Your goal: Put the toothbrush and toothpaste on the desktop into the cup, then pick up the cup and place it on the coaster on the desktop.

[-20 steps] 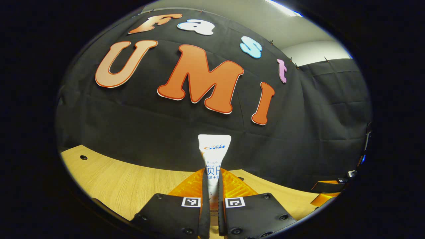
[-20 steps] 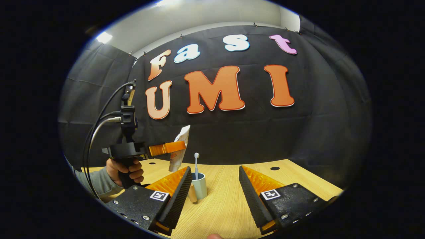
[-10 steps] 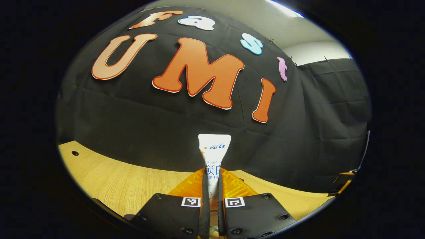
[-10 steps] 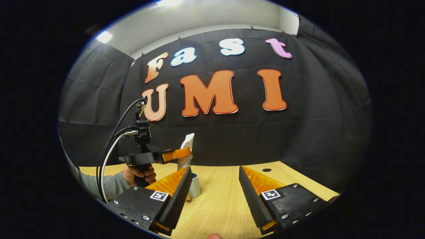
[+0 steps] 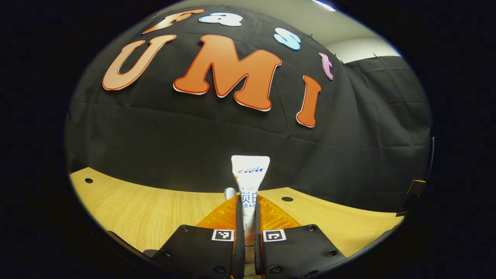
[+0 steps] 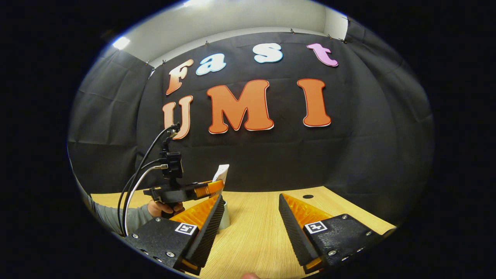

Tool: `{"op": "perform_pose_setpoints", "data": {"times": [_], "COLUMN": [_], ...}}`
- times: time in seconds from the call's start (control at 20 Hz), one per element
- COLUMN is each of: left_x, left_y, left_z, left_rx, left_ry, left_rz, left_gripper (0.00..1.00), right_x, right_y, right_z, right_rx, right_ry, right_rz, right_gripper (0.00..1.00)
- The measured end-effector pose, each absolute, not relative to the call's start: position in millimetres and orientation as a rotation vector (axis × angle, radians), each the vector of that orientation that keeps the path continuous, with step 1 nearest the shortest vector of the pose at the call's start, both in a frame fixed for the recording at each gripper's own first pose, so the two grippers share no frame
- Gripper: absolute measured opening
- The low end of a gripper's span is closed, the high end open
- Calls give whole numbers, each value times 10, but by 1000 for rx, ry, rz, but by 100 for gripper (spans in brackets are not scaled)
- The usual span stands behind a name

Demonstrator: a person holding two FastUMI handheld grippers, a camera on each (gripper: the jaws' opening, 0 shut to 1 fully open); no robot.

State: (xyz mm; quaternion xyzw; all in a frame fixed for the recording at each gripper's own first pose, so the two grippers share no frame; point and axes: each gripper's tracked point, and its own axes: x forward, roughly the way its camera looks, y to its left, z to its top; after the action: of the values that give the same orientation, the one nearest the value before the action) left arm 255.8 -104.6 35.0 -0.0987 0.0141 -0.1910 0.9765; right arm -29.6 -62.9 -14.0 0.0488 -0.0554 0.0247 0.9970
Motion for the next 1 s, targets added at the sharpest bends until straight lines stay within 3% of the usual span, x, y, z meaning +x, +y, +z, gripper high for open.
{"op": "perform_pose_setpoints", "data": {"times": [0.3, 0.45, 0.55, 0.7, 0.9, 0.95, 1.0], "left_x": [2421, 2328, 2288, 2212, 2106, 2064, 2020], "left_y": [-1025, -989, -971, -827, -661, -609, -561], "left_z": [275, 183, 153, 166, 422, 472, 522], "left_rx": [-179, -118, -97, -49, -31, -28, -30], "left_ry": [61, 98, 118, 127, 82, 82, 80], "left_rz": [-408, -406, -403, -368, -349, -343, -338], "left_gripper": [21, 34, 36, 54, 55, 68, 73], "right_x": [-250, -208, -194, -156, -86, -55, -27], "right_y": [-596, -553, -519, -472, -411, -382, -346], "right_z": [-233, -255, -265, -293, -307, -310, -308], "right_rx": [93, 92, 88, 75, 58, 57, 57], "right_ry": [-80, -67, -61, -43, -11, -1, 10], "right_rz": [57, 66, 71, 78, 85, 89, 97], "right_gripper": [86, 86, 86, 86, 86, 86, 86]}}
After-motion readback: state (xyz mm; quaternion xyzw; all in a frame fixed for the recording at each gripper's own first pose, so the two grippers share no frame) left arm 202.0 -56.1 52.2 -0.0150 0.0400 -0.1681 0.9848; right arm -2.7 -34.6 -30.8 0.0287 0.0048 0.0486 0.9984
